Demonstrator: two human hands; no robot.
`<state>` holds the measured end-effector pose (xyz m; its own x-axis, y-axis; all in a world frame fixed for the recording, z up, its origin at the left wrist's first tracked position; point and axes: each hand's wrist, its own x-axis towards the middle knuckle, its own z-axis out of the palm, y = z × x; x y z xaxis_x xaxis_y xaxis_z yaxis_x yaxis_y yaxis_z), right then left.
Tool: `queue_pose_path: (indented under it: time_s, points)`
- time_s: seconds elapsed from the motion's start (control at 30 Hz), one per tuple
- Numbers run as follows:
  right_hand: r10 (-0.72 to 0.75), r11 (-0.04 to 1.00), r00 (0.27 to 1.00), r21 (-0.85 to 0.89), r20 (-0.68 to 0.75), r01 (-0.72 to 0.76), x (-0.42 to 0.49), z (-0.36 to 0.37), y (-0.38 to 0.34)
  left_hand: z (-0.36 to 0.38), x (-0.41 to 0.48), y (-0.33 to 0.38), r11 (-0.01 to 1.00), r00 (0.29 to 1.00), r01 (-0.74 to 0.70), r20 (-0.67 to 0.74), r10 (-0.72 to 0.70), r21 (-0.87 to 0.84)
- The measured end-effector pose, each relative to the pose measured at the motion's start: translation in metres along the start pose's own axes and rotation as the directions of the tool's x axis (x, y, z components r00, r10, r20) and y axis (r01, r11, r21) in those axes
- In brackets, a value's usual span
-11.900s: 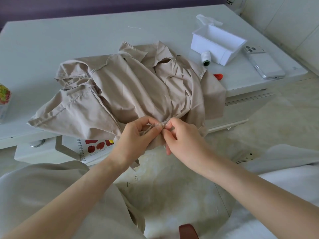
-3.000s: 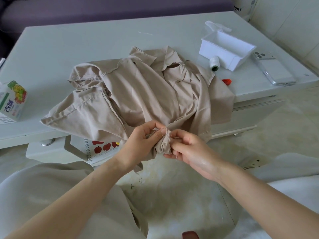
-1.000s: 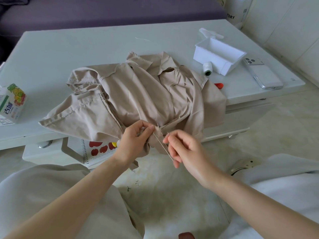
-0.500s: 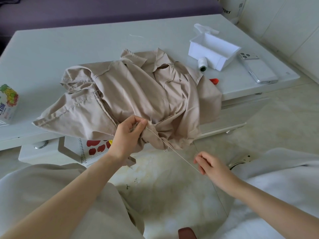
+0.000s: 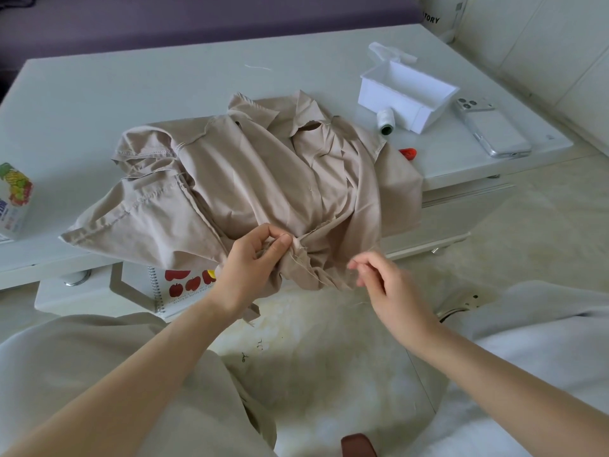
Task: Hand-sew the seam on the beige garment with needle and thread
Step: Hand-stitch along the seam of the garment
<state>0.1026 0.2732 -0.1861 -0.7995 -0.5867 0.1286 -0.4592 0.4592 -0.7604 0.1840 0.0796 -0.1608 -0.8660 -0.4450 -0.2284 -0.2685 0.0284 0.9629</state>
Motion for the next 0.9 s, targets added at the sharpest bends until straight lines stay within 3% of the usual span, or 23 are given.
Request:
queue_pose_path:
  time_s: [0.1, 0.23, 0.37, 0.53, 0.67, 0.9]
  points:
    - [0.03, 0.991, 0.999, 0.129, -0.038, -0.025, 0.02, 0.008, -0.029, 0.001, -0.003, 0.002, 1.0, 0.999, -0.012, 0.036, 0.012, -0.008]
    - [0.175, 0.936, 0.983, 0.3, 0.058, -0.184, 0.036, 0.024, -0.051, 0.0, -0.007, 0.006, 0.999, 0.997, -0.048, 0.06, 0.047, 0.006]
    - [0.192, 0.963, 0.974, 0.167, 0.123, -0.211, 0.034, 0.035, -0.055, -0.001, -0.01, 0.008, 0.997, 0.996, -0.075, 0.056, 0.073, 0.036]
    - [0.151, 0.973, 0.987, 0.165, 0.062, -0.159, 0.033, 0.037, -0.05, -0.002, -0.008, 0.006, 0.992, 0.997, -0.067, 0.035, 0.064, 0.111]
    - [0.133, 0.976, 0.991, 0.173, 0.024, -0.135, 0.035, 0.033, -0.041, -0.001, -0.006, 0.002, 0.979, 0.997, 0.022, 0.064, -0.036, 0.204]
    - [0.077, 0.984, 0.997, 0.164, 0.003, -0.077, 0.033, 0.033, -0.032, 0.0, -0.008, 0.006, 0.975, 0.982, 0.097, 0.142, -0.126, 0.201]
